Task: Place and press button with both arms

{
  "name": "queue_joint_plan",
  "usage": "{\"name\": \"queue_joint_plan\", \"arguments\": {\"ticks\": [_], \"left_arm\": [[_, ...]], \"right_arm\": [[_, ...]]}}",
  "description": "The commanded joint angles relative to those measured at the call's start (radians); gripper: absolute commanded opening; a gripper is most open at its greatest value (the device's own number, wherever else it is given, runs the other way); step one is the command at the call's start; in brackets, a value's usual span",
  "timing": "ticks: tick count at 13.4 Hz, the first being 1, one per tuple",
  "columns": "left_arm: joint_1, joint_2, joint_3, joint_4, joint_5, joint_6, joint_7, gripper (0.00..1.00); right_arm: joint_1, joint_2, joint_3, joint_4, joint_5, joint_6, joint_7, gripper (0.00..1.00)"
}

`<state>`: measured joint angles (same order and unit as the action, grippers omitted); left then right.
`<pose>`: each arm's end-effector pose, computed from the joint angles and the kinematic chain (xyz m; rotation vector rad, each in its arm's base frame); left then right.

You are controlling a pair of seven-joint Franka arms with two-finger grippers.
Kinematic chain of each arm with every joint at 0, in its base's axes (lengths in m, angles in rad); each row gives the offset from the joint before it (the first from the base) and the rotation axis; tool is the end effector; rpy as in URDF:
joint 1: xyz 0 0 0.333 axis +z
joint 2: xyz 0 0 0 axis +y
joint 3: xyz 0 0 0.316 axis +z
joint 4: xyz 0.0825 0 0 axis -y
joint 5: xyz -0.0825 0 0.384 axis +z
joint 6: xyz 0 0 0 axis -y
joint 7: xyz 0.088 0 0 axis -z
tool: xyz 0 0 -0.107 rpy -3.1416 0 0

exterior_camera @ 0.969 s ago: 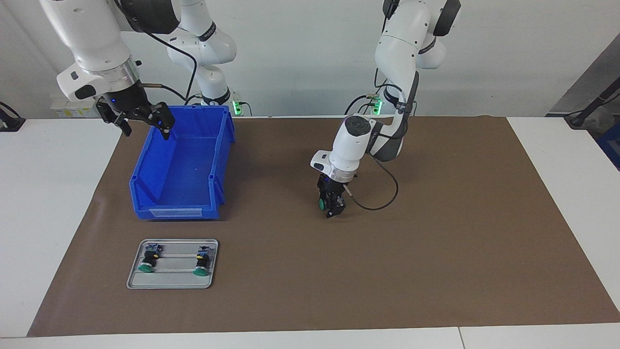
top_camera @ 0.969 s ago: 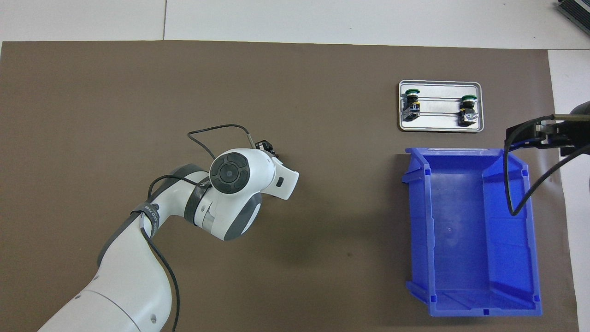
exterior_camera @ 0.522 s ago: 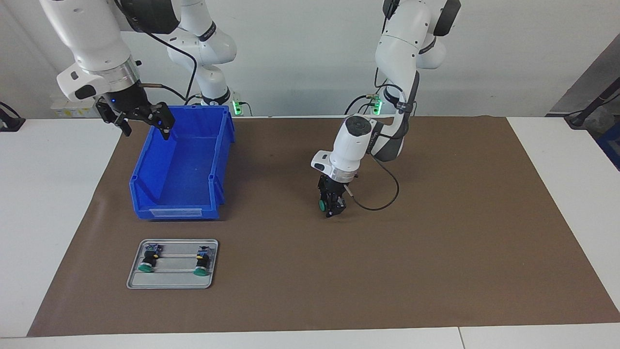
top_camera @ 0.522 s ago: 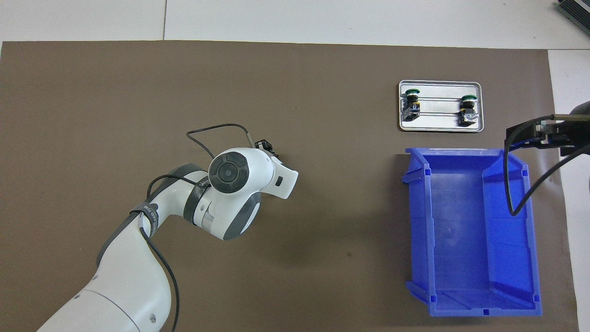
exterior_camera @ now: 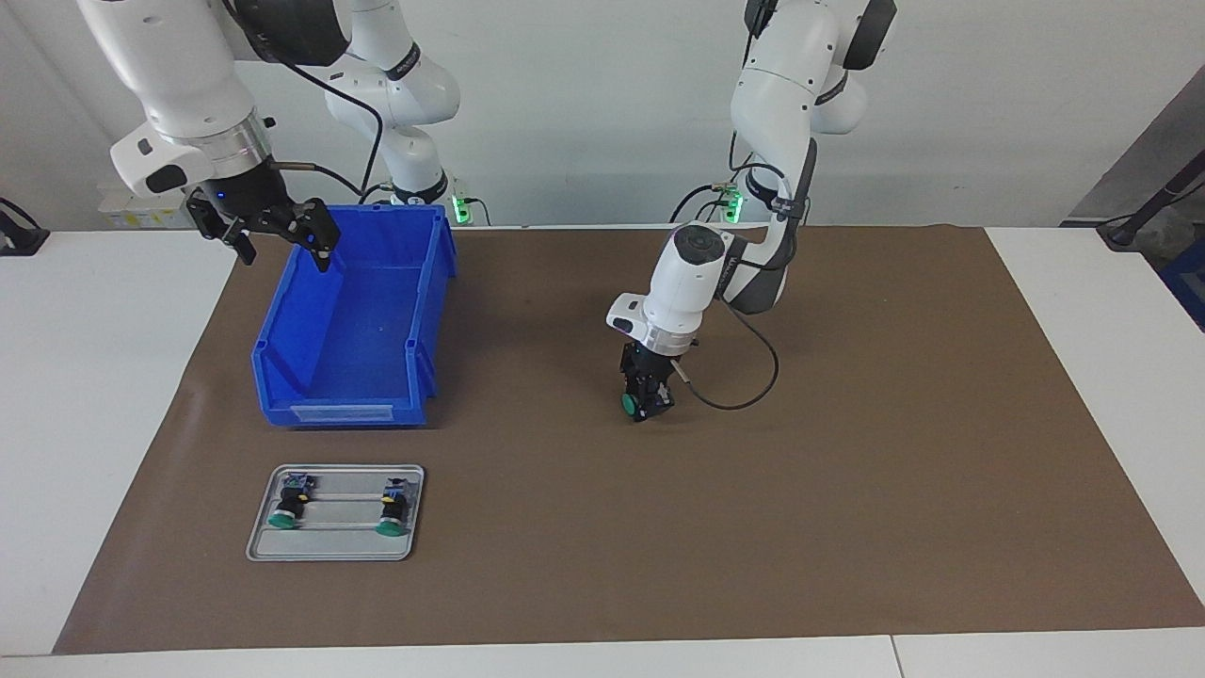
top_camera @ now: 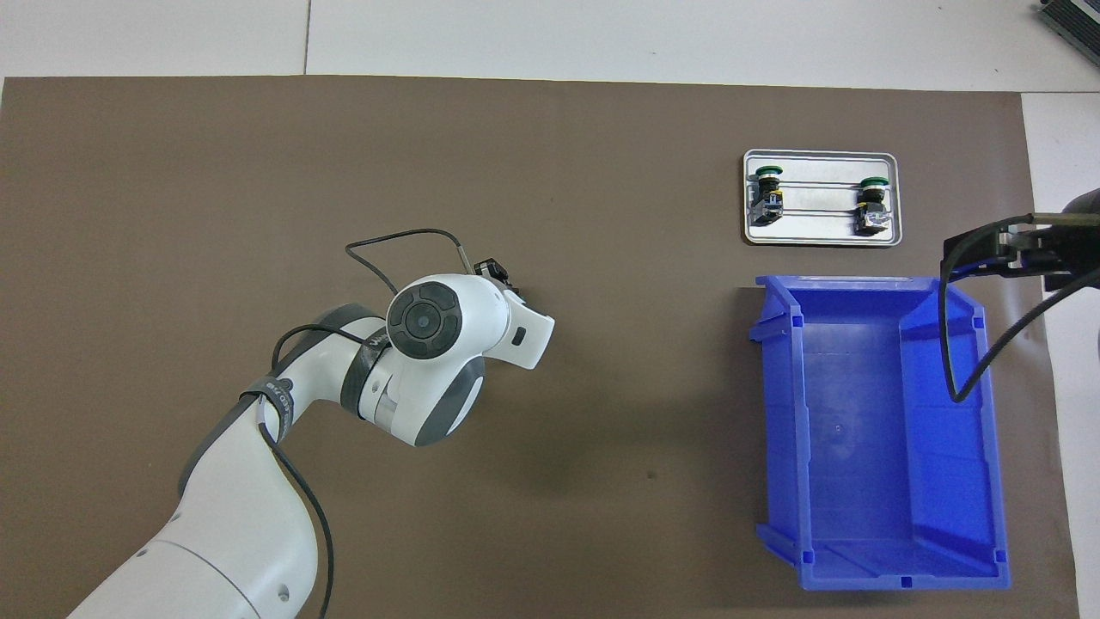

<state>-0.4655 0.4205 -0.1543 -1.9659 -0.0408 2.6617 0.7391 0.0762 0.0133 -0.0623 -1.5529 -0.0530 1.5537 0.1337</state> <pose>0.5262 -0.3670 0.2885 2.4198 -1.8458 0.4347 0.5570 0.0022 0.6242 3.0814 -0.1857 -0.0131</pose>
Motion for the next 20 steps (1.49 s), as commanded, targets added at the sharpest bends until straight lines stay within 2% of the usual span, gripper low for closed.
{"name": "queue_joint_plan", "arguments": {"ticks": [1, 8, 12, 16, 20], "left_arm": [[-0.004, 0.000, 0.013, -0.021, 0.015, 0.003, 0.006, 0.27], [-0.005, 0.000, 0.015, -0.013, 0.013, 0.003, 0.002, 0.11], [0.001, 0.007, 0.010, 0.033, -0.001, 0.017, -0.050, 0.11], [0.024, 0.027, 0.004, 0.087, -0.132, 0.018, -0.054, 0.11], [0.056, 0.026, -0.001, 0.145, -0.206, 0.004, -0.055, 0.10]], "right_arm": [[-0.007, -0.013, 0.002, -0.018, 0.027, 0.005, -0.026, 1.00], [-0.001, -0.015, 0.004, -0.016, 0.027, -0.003, -0.029, 1.00], [-0.001, -0.015, 0.002, -0.016, 0.027, -0.003, -0.029, 1.00], [-0.001, -0.015, 0.004, -0.016, 0.027, -0.003, -0.029, 1.00], [-0.001, -0.015, 0.002, -0.016, 0.027, -0.003, -0.029, 1.00]]}}
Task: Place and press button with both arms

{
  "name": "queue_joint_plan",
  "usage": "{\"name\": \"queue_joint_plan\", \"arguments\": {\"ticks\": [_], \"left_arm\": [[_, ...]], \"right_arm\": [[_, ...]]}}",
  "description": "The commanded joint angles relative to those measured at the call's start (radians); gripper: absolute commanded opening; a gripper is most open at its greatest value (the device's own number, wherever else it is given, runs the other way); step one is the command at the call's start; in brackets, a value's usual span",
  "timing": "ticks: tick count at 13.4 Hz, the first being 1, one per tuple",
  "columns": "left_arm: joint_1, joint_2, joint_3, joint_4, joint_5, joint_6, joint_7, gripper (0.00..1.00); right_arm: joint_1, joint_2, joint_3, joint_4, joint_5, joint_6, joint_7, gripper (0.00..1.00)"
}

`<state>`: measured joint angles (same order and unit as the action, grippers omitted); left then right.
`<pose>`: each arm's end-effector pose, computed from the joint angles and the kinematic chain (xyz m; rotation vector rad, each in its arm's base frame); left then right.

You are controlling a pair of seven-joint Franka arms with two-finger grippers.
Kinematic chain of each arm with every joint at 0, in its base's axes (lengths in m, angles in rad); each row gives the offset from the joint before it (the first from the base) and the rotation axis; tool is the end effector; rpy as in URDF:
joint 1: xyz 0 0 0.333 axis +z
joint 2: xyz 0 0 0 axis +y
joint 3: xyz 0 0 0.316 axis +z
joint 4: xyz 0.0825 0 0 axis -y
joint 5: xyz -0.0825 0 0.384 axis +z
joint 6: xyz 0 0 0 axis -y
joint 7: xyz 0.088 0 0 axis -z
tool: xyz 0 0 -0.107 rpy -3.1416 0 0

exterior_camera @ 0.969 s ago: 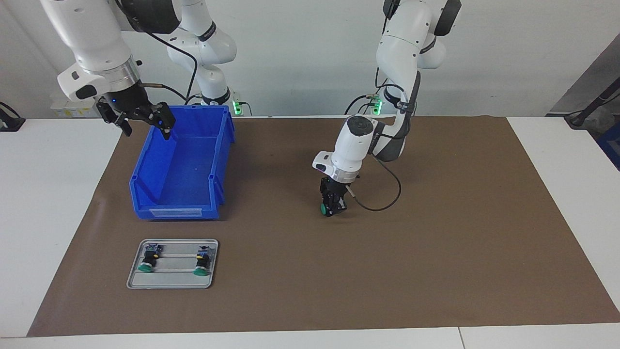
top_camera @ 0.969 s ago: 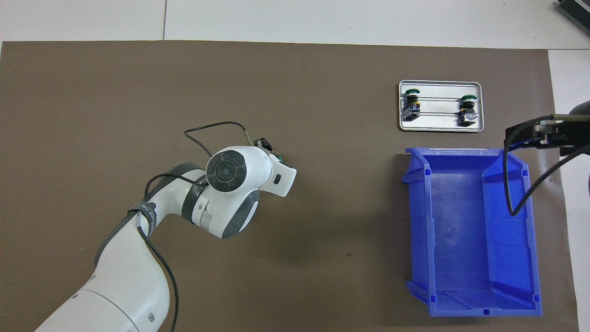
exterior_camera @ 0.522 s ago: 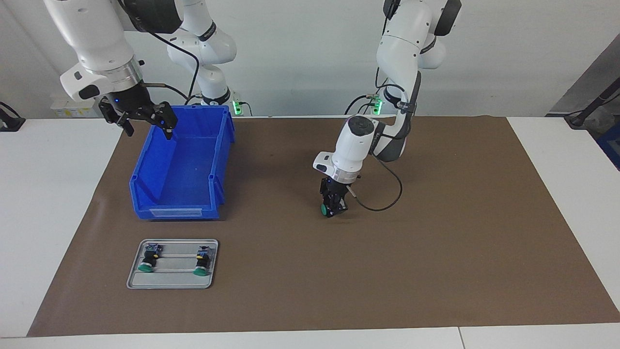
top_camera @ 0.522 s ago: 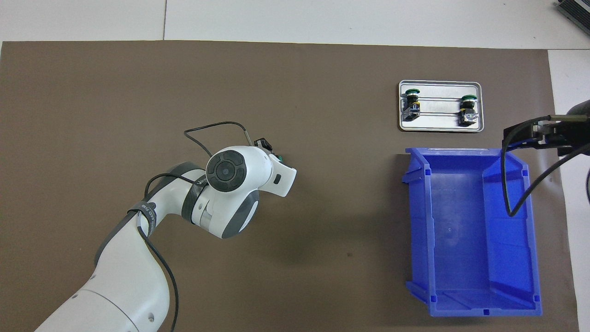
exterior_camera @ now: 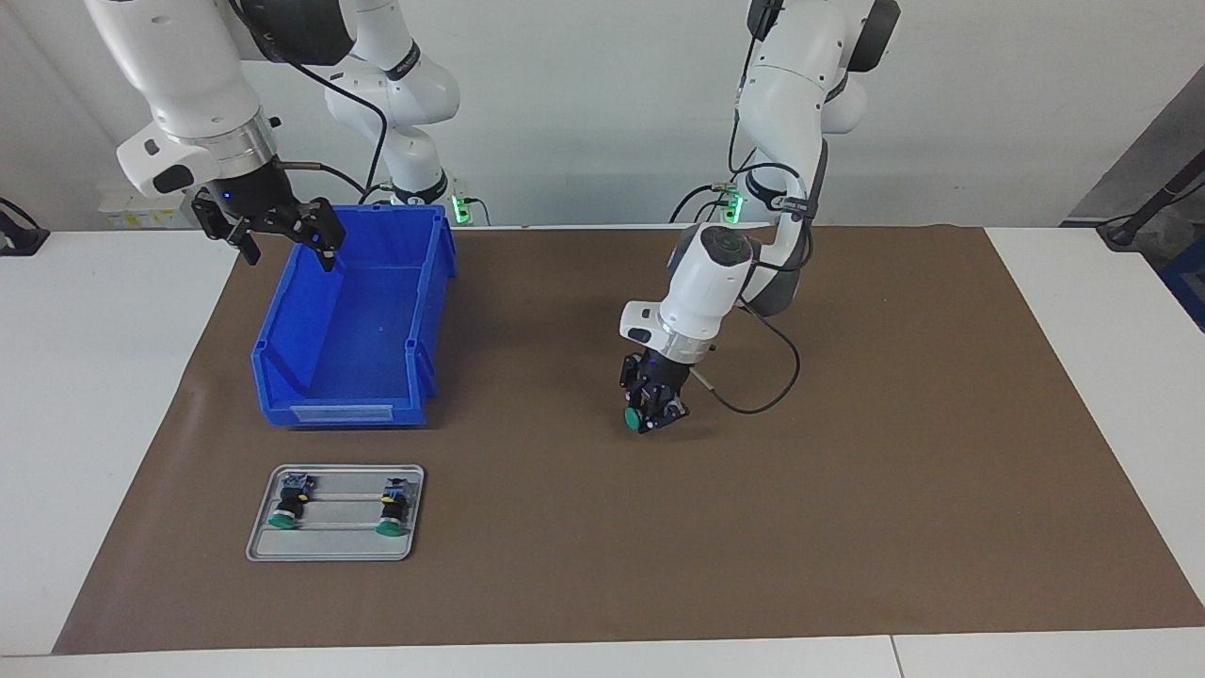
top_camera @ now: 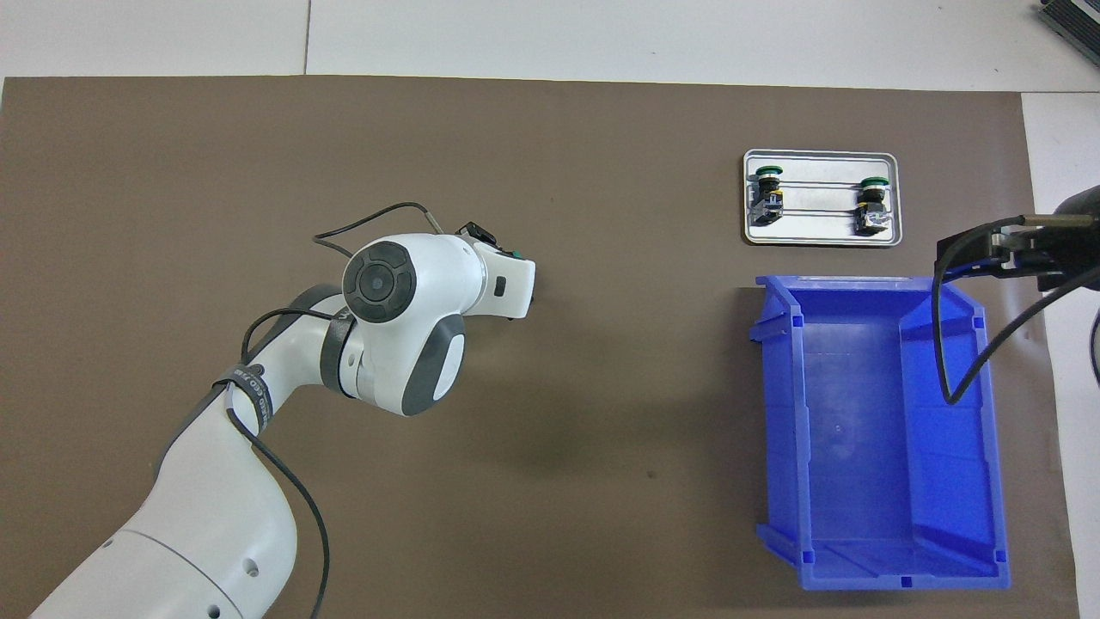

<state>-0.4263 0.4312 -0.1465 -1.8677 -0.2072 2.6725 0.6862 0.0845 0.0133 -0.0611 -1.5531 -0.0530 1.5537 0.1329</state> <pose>0.5702 -0.3503 0.3260 2.5184 -1.4869 0.5668 0.5569 0.0075 0.6241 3.0822 -0.1698 -0.0130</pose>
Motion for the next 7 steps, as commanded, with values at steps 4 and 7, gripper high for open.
{"name": "queue_joint_plan", "arguments": {"ticks": [4, 7], "left_arm": [[0.105, -0.014, -0.045, 0.120, -0.169, -0.075, -0.002, 0.06], [0.194, -0.054, -0.053, 0.185, -0.170, -0.259, -0.001, 0.06]], "right_arm": [[-0.009, -0.015, 0.003, -0.016, 0.027, -0.003, -0.029, 1.00], [-0.009, -0.015, 0.003, -0.016, 0.027, -0.003, -0.029, 1.00]]}}
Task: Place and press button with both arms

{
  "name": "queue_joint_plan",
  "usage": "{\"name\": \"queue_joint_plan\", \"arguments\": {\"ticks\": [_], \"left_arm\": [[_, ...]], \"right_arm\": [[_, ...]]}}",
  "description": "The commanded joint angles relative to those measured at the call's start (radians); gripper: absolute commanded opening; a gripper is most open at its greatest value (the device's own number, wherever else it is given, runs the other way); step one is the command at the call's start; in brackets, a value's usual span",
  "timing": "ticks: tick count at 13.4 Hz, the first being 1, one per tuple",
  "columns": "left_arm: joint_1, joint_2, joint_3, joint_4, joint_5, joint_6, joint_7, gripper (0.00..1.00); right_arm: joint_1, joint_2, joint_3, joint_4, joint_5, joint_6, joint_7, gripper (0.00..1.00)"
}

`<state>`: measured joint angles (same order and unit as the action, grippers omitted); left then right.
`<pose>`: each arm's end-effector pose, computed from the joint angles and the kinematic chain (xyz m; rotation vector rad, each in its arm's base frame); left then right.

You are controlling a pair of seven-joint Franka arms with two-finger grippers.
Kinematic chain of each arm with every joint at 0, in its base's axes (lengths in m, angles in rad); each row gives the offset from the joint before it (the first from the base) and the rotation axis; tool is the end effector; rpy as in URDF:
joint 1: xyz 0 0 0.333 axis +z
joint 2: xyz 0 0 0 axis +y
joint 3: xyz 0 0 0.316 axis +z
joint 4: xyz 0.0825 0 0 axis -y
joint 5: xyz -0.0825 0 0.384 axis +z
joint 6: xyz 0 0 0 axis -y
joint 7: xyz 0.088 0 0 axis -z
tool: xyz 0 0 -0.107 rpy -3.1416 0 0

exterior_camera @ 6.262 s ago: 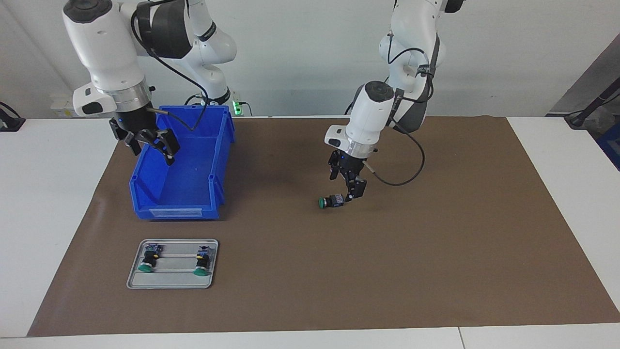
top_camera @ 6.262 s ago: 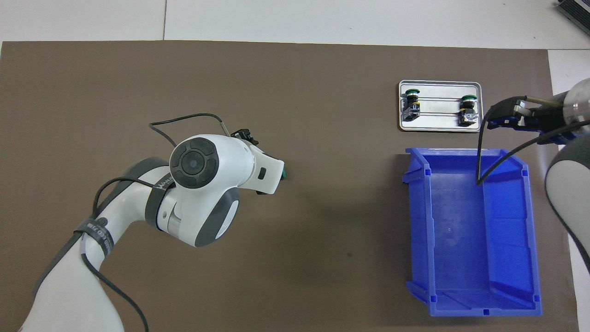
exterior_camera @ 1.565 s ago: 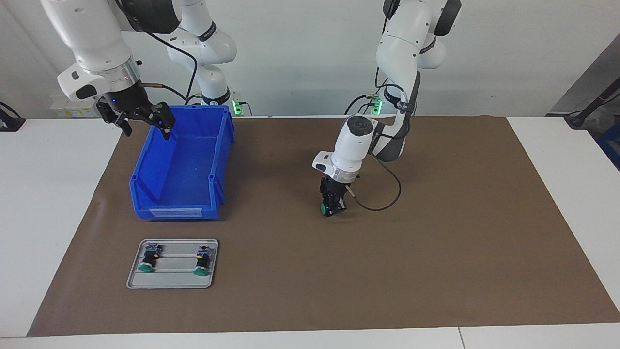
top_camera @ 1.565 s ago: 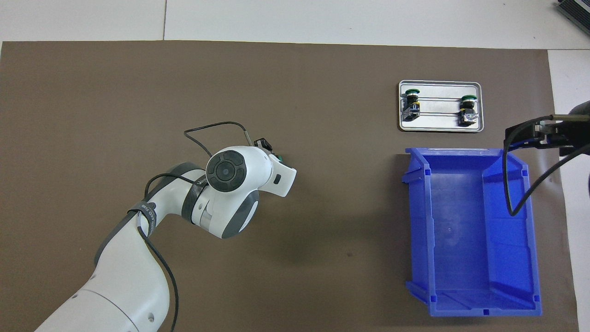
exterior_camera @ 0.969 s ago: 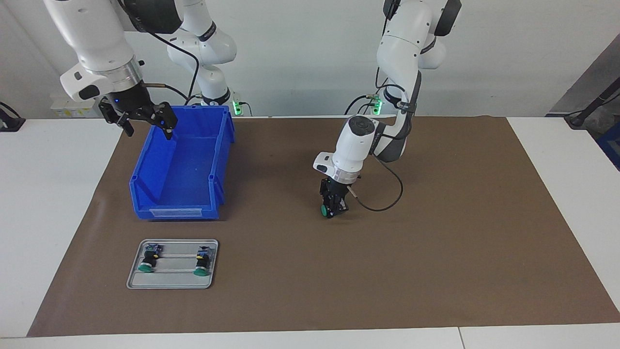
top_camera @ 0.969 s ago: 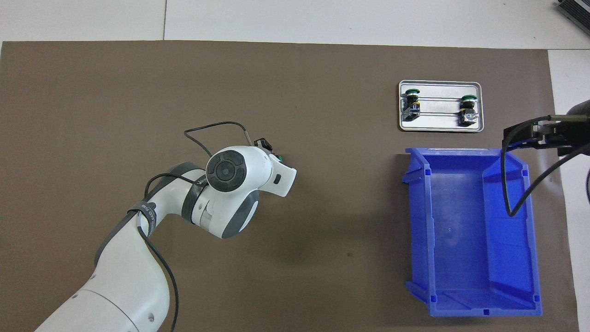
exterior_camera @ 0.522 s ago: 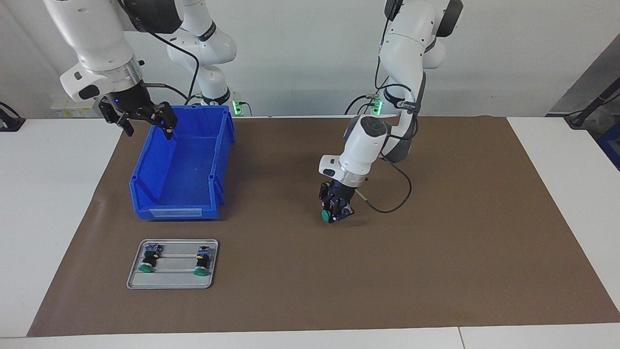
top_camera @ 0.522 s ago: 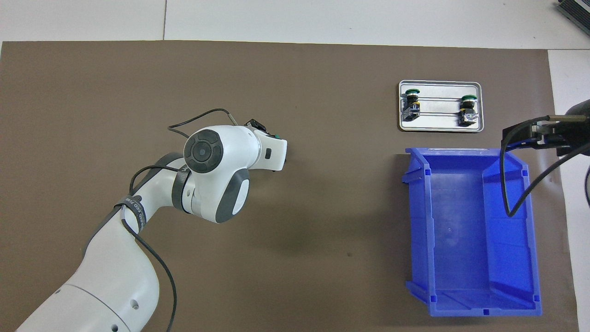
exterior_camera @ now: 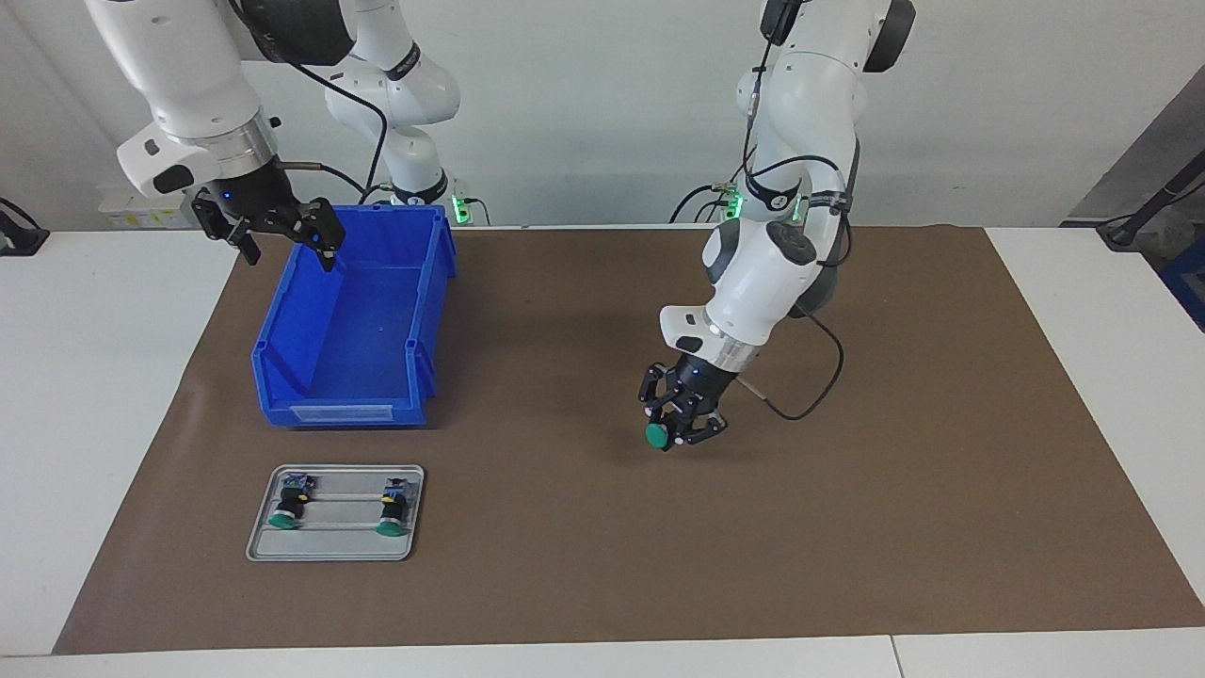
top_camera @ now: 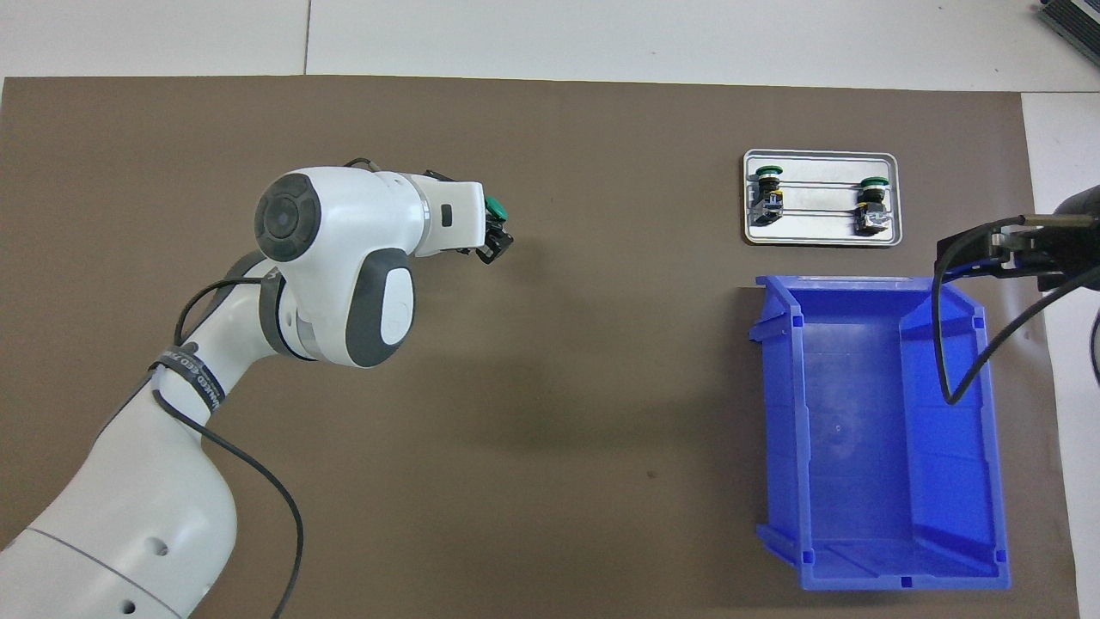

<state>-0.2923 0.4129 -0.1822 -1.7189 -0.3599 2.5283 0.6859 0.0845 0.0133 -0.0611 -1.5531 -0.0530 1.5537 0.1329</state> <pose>0.6249 -0.3002 0.3934 2.5276 -1.1838 0.6046 0.5569 0.0075 0.6241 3.0822 -0.1698 -0.0130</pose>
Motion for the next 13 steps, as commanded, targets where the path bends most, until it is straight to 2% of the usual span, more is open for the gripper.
{"name": "queue_joint_plan", "arguments": {"ticks": [1, 4, 9, 11, 13], "left_arm": [[0.085, -0.042, -0.019, 0.056, -0.037, -0.167, 0.006, 0.06], [0.137, -0.115, -0.011, 0.041, -0.212, -0.242, 0.163, 0.06], [0.269, -0.158, -0.011, 0.028, -0.232, -0.482, 0.387, 0.06], [0.300, -0.175, -0.011, -0.010, -0.267, -0.497, 0.469, 0.06], [0.320, -0.207, -0.008, -0.071, -0.367, -0.491, 0.562, 0.06]], "right_arm": [[-0.009, -0.015, 0.003, -0.016, 0.027, -0.003, -0.029, 1.00], [-0.009, -0.015, 0.003, -0.016, 0.027, -0.003, -0.029, 1.00], [-0.009, -0.015, 0.003, -0.016, 0.027, -0.003, -0.029, 1.00], [-0.009, -0.015, 0.001, -0.016, 0.027, -0.003, -0.029, 1.00], [-0.009, -0.015, 0.003, -0.016, 0.027, -0.003, -0.029, 1.00]]}}
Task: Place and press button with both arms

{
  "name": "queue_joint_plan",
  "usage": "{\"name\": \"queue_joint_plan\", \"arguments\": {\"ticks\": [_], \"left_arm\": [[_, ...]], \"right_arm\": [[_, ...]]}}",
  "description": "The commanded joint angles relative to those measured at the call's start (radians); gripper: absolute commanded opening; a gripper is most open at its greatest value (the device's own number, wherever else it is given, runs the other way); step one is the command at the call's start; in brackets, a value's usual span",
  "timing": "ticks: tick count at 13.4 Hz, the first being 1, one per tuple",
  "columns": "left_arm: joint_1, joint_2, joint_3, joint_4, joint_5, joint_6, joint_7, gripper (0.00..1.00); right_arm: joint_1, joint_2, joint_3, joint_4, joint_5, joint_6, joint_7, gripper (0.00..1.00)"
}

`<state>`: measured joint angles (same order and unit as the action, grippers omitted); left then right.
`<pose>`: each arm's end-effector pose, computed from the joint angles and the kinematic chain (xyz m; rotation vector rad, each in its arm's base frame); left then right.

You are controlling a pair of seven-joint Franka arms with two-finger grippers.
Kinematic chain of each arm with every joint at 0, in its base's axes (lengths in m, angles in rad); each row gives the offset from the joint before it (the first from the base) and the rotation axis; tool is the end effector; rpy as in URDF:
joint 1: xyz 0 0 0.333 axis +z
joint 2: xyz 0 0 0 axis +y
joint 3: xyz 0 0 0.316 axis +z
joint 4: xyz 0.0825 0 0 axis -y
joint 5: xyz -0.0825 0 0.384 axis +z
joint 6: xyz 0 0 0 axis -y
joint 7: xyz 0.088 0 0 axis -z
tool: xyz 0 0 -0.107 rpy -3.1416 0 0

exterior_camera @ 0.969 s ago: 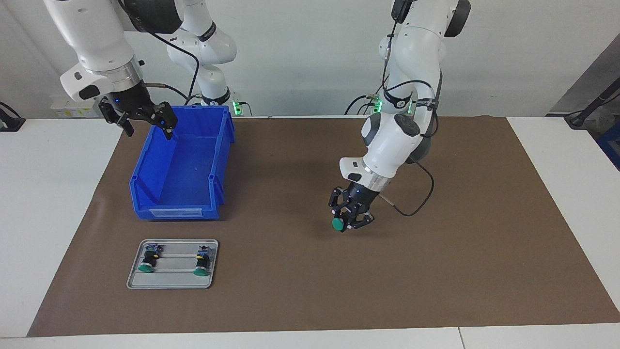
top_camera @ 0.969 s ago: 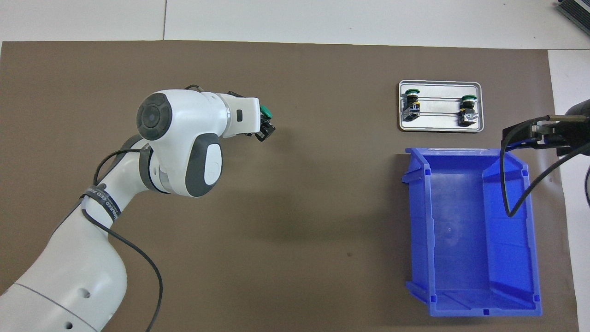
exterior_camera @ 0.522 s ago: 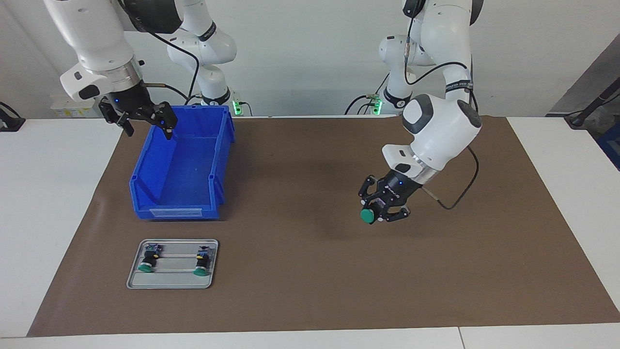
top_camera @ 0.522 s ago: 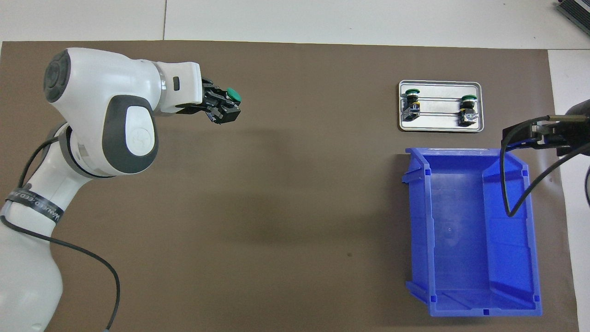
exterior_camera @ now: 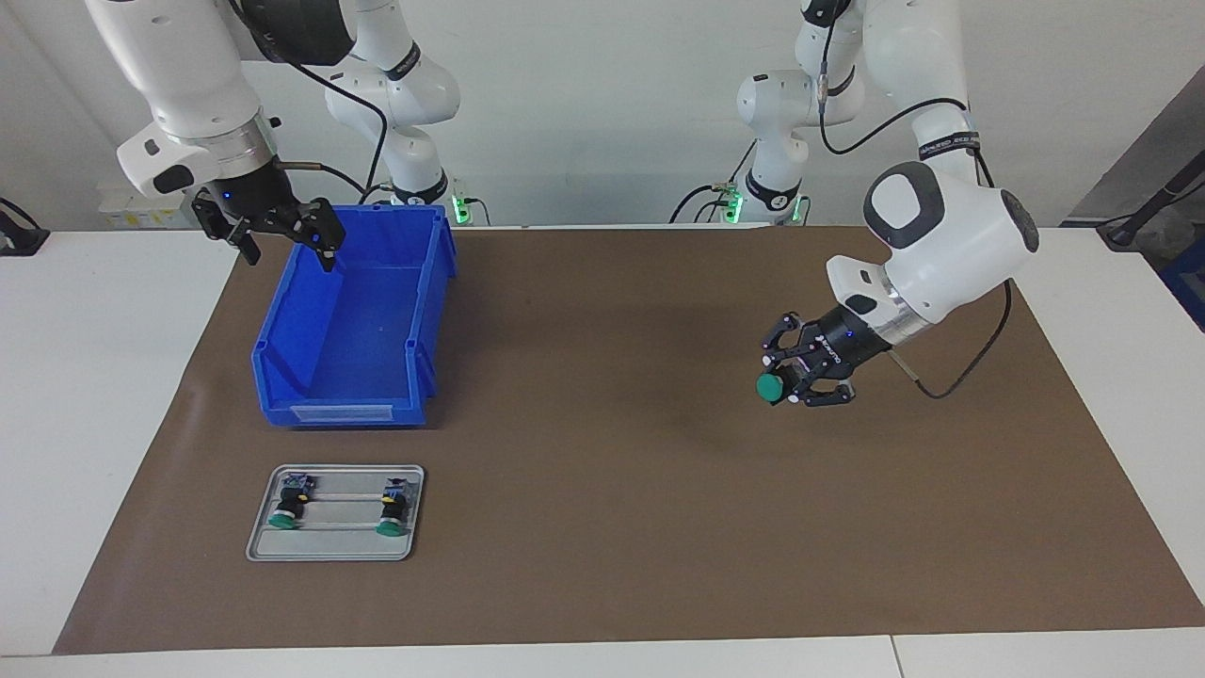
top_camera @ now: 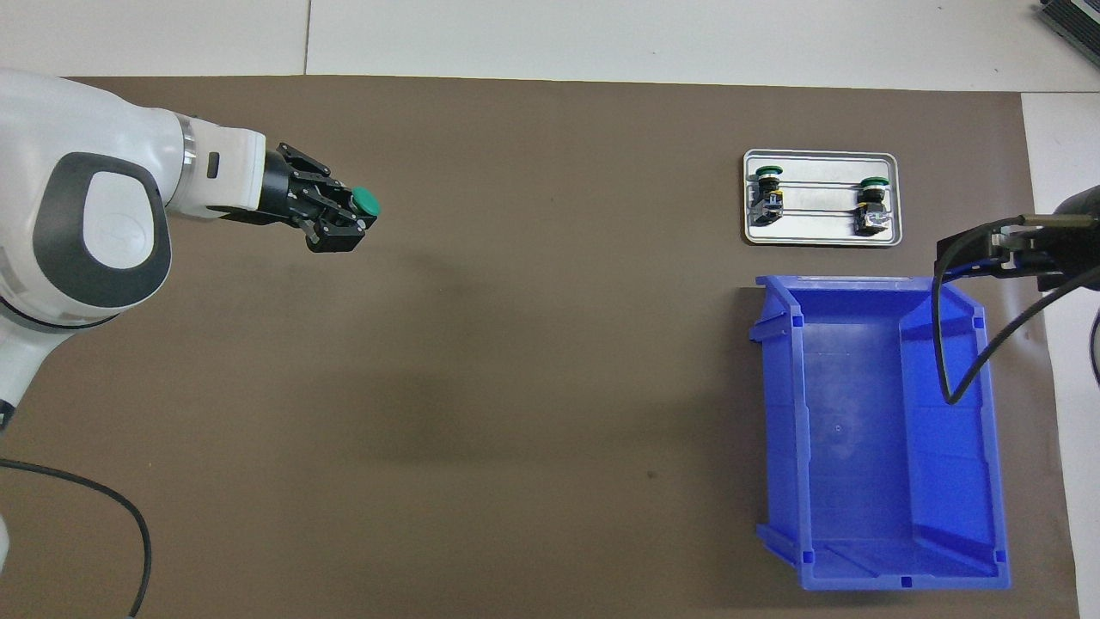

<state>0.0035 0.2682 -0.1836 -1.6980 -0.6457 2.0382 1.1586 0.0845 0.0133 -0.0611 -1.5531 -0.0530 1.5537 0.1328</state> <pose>0.6342 -0.1393 0.4583 2.2265 -1.2919 0.4777 0.5569 0.0075 0.6241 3.0823 -0.1696 -0.0130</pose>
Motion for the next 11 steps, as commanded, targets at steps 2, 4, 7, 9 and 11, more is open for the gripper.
{"name": "queue_joint_plan", "arguments": {"ticks": [2, 4, 7, 9, 11], "left_arm": [[0.052, -0.095, -0.007, -0.158, -0.178, -0.003, 0.150, 0.06], [0.062, -0.127, -0.007, -0.222, -0.196, -0.006, 0.174, 0.00], [0.070, -0.162, -0.004, -0.294, -0.270, 0.001, 0.229, 0.00], [0.081, -0.190, -0.004, -0.353, -0.365, 0.010, 0.326, 0.00], [0.078, -0.210, -0.004, -0.411, -0.432, 0.042, 0.392, 0.00]], "right_arm": [[-0.009, -0.015, 0.003, -0.016, 0.027, -0.003, -0.029, 1.00], [-0.009, -0.015, 0.001, -0.016, 0.027, -0.003, -0.029, 1.00], [-0.009, -0.015, 0.003, -0.016, 0.027, -0.003, -0.029, 1.00], [-0.009, -0.015, 0.003, -0.016, 0.027, -0.003, -0.029, 1.00], [-0.009, -0.015, 0.003, -0.016, 0.027, -0.003, -0.029, 1.00]]}}
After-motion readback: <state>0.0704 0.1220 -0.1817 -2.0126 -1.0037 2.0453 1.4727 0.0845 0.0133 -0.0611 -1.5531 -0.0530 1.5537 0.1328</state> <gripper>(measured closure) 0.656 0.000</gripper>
